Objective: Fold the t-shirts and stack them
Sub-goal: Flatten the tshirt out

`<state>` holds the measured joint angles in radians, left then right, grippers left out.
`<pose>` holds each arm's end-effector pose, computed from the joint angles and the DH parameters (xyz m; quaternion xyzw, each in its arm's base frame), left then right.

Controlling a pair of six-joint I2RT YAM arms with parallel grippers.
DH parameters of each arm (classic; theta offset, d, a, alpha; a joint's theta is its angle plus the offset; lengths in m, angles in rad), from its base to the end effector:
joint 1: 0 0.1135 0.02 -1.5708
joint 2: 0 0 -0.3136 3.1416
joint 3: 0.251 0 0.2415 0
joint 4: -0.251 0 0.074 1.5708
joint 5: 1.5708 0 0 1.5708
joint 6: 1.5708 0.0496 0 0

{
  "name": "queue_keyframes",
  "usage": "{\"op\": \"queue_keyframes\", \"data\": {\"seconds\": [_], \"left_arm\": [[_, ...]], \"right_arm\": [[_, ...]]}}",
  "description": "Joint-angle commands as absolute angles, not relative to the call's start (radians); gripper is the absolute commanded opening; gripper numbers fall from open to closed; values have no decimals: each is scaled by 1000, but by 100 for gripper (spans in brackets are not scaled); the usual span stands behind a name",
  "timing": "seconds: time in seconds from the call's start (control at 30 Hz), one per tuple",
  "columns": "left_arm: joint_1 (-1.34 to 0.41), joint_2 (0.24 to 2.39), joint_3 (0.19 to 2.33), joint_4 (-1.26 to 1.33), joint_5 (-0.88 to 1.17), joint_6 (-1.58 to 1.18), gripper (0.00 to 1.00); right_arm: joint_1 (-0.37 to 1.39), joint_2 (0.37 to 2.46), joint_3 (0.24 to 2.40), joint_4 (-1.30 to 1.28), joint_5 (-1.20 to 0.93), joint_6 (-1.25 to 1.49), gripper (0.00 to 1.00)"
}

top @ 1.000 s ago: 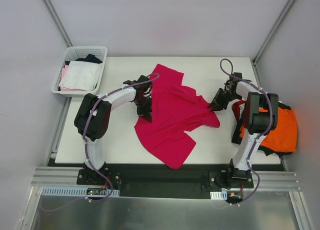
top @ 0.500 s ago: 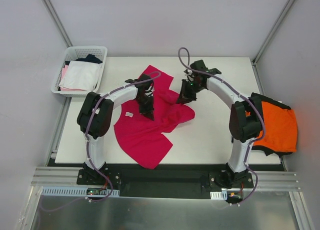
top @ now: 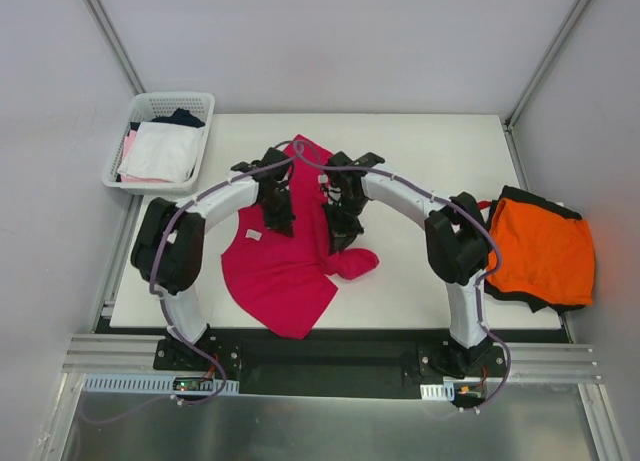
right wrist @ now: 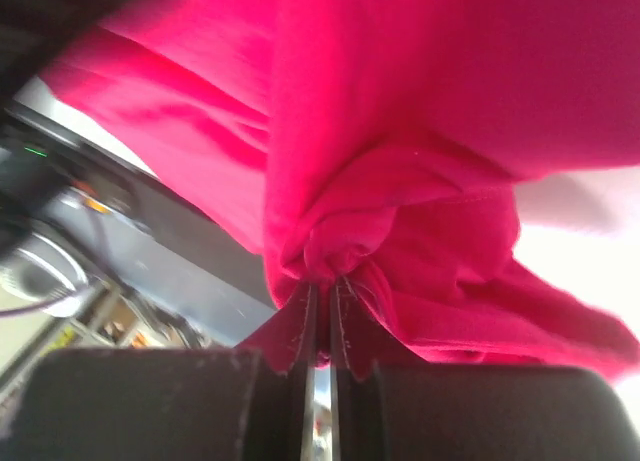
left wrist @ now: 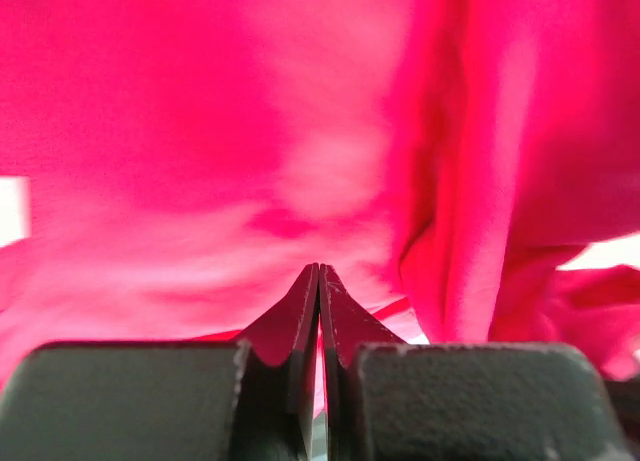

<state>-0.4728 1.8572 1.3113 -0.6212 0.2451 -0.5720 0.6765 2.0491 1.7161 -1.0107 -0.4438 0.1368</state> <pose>0.3396 -0.1872 0.2318 -0.0237 0.9724 -0.2031 0.1127 0.3234 0.2869 0.2564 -0.2824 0.9275 0.2445 0.0150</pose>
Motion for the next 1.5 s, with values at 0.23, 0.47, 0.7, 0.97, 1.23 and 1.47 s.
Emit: {"op": "queue_keyframes", "data": {"seconds": [0.23,0.47,0.7,0.97,1.23,1.47], "left_arm": [[-383,1572,1233,-600,72,-752,2],[-383,1632,1272,-594,170,-701,2],[-383,1675,1285,-581,219,-661,2],[-383,1691,1287,-578,249,-604,0],[-382,1638,1221,-578,236,-565,0],[-374,1615,1192,-578,229,-554,0]], "right_arm": [[753,2039,1563,-1172,-249,60,4],[654,1889,1578,-1134,-230,103,88],[462,1870,1715,-1160,-203,74,89],[319,2042,1695,-956,-337,60,84],[284,2201,1752,-764,-518,136,83],[287,2273,1712,-608,-626,241,79]]}}
